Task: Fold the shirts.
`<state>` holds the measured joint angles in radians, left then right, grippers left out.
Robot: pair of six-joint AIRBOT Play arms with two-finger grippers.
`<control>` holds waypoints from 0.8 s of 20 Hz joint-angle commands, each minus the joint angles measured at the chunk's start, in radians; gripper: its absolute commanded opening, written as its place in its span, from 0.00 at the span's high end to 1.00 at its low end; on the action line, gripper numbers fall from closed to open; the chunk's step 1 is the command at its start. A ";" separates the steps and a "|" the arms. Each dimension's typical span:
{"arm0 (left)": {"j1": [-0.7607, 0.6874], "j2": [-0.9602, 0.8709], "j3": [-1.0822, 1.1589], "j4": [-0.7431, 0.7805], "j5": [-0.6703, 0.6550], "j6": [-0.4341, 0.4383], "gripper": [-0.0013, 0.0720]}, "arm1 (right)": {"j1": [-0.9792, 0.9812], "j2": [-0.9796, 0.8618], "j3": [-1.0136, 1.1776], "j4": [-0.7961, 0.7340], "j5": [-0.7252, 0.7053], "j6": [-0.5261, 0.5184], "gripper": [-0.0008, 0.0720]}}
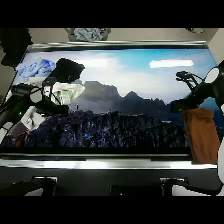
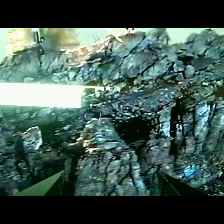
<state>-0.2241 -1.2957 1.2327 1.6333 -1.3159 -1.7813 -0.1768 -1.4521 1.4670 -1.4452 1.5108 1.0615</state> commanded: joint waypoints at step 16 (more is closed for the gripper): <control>0.006 -0.065 0.000 -0.030 0.037 -0.052 0.00 | 0.001 0.000 0.000 -0.009 -0.299 0.106 0.08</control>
<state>-0.2180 -1.3407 1.2324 1.6051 -1.2858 -1.8202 -0.1768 -1.4521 1.4670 -1.4525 1.3354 1.1606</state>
